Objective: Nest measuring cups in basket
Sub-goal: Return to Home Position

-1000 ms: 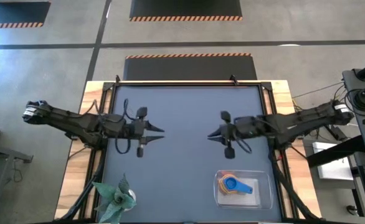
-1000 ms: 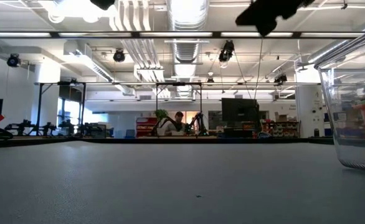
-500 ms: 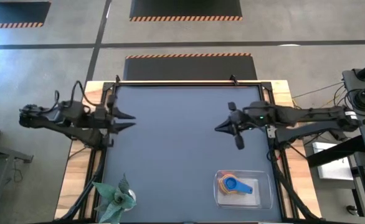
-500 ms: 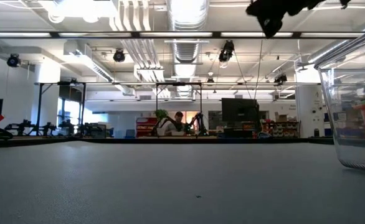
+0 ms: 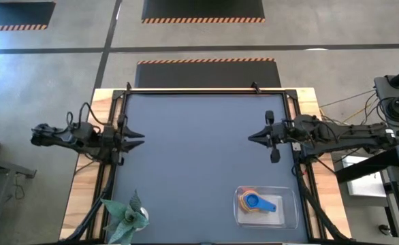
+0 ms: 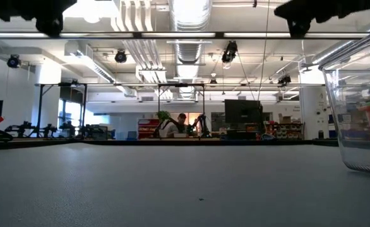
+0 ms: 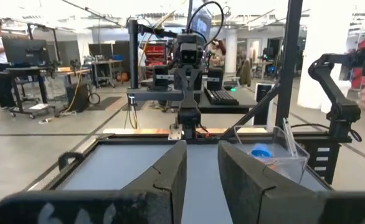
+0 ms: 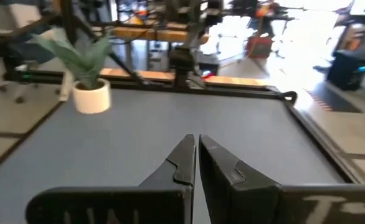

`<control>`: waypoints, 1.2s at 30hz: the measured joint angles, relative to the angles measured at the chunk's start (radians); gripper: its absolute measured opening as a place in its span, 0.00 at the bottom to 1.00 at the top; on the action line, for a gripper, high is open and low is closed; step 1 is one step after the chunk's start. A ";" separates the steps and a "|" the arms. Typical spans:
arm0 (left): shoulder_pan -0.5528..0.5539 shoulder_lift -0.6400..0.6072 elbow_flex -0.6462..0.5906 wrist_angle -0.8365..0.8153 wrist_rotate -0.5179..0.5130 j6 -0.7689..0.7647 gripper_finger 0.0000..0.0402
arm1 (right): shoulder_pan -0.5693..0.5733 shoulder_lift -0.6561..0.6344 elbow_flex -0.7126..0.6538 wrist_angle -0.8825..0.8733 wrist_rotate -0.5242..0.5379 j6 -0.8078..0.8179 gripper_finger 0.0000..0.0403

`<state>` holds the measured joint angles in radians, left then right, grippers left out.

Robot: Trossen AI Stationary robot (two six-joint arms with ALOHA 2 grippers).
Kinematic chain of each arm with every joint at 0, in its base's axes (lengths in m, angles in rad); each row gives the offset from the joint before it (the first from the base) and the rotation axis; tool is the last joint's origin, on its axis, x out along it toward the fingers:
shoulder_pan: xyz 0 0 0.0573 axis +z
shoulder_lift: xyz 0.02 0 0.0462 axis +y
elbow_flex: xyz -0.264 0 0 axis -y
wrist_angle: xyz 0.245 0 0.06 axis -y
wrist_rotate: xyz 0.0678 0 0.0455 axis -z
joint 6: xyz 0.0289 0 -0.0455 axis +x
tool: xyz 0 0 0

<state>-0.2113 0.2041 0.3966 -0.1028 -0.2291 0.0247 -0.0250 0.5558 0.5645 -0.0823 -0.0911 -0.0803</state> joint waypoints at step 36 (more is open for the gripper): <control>-0.002 -0.188 -0.386 0.141 0.143 -0.164 0.02 | -0.002 -0.495 -0.449 0.186 0.164 -0.104 0.02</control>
<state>-0.2131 0.0157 0.0105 0.0379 -0.0865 -0.1395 -0.0268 0.0608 0.1157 0.1038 0.0728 -0.1842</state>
